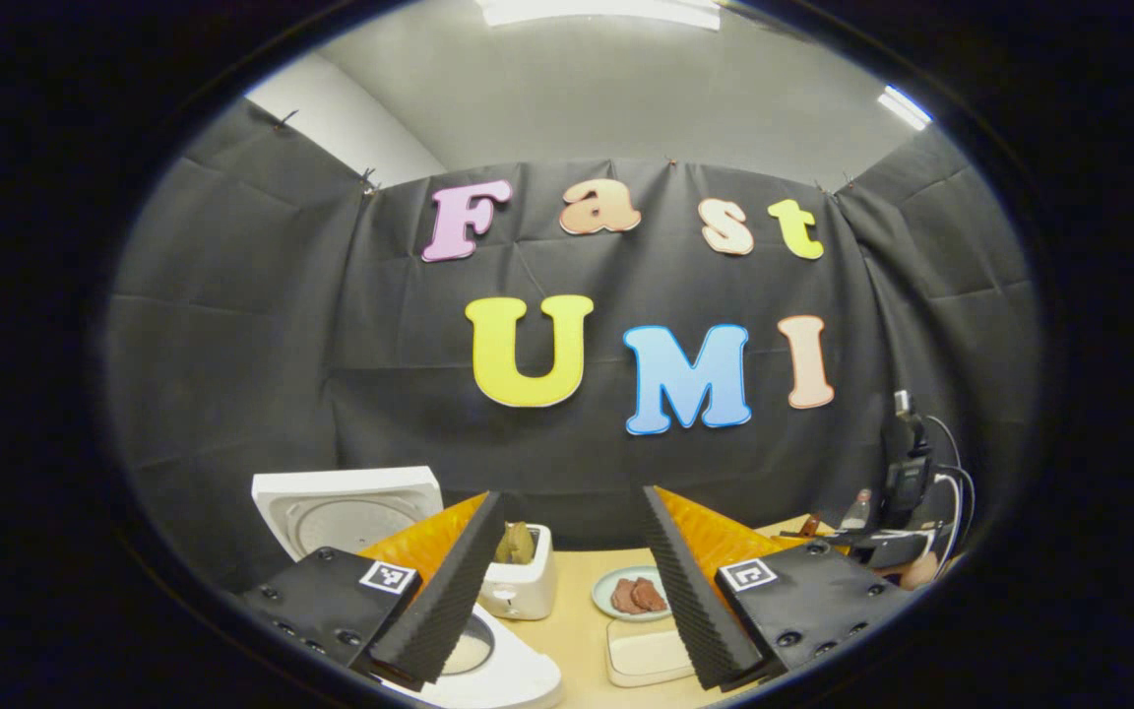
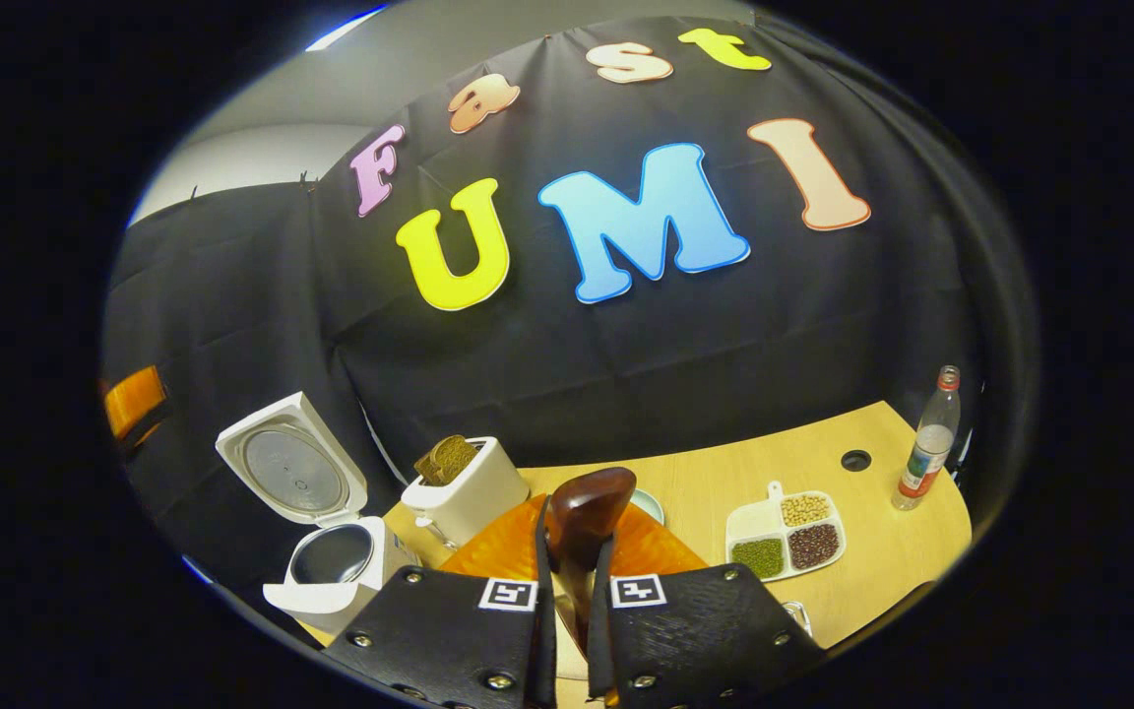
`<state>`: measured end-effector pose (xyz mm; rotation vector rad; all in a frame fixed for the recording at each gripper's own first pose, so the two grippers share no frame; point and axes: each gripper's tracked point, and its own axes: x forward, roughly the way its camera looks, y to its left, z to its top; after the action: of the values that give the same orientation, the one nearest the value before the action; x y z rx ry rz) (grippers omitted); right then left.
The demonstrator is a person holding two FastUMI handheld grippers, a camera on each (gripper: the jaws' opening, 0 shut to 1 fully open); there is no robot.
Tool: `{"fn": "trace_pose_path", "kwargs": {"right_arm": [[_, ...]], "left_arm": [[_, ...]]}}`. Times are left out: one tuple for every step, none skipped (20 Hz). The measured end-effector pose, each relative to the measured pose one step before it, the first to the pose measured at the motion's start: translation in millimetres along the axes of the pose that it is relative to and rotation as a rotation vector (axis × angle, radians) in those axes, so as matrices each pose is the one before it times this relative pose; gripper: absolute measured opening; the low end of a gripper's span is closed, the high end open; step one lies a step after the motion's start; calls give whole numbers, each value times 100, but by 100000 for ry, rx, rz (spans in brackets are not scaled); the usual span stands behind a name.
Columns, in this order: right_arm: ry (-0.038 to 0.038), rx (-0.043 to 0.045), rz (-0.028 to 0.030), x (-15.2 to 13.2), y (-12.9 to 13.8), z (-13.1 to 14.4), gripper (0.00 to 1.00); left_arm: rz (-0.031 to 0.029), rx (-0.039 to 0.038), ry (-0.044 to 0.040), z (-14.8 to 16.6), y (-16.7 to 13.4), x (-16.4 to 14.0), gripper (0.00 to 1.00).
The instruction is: Close the left gripper, press the button to open the rice cooker; take a wooden spoon from the chopstick holder with the right hand, scoop a spoonful of rice and pour it into the rice cooker, then put the wooden spoon back into the chopstick holder.
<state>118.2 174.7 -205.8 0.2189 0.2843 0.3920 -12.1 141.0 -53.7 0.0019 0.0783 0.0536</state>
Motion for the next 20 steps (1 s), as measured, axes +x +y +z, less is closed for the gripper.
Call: {"fn": "trace_pose_path", "kwargs": {"right_arm": [[1792,470,-91,932,325,-1334,13],[1422,240,-335,764,73,-954,13],[718,-112,-563,775,85,-737,13],[523,-994,-1365,856,-35,-665,13],[456,-1178,-1862,614,-245,-736,13],[17,-1343,-2243,735,-277,-621,13],[99,-1231,-1292,642,71,-603,13],[252,-1731,-855,629,131,-486,13],[542,-2448,-1601,619,-25,-410,13],[401,-3078,-2008,552,-115,-319,13],[-116,-3507,-2028,430,-7,-192,13],[-1,-3704,-1764,400,5,-218,13],[713,-2862,-1058,532,215,-569,13],[1730,-3150,-182,490,438,-799,13],[2417,-2210,17,361,270,-999,13],[2173,-419,495,195,503,-808,13],[1191,1847,1427,221,765,-537,13],[365,2556,1888,-6,845,-183,13],[763,2691,1957,-62,563,-220,13],[767,4411,2428,-56,598,-196,13]], "left_arm": [[-446,23,-445,153,50,-86,96],[-504,-325,-470,251,104,43,96],[-665,-173,-442,254,199,-445,96],[-687,-74,-387,-17,201,-2,96],[-400,2,-476,128,365,119,96],[-436,178,-510,23,328,139,96],[-301,102,-403,114,334,123,96],[-134,178,-201,-109,379,34,96],[-199,203,174,-116,417,76,96],[439,536,335,-259,573,-58,96],[1034,1487,160,-357,849,-138,96],[1072,1958,369,-301,831,-125,96],[981,1529,822,-515,676,-58,96],[914,424,657,-295,641,-15,96],[548,-443,329,-297,512,-67,96],[771,-595,409,-281,559,-97,97],[1049,-511,510,-287,660,-174,96],[1009,-456,357,-197,583,-169,96],[1095,-554,67,-205,487,-114,96],[780,-661,268,-95,450,-74,96]]}}
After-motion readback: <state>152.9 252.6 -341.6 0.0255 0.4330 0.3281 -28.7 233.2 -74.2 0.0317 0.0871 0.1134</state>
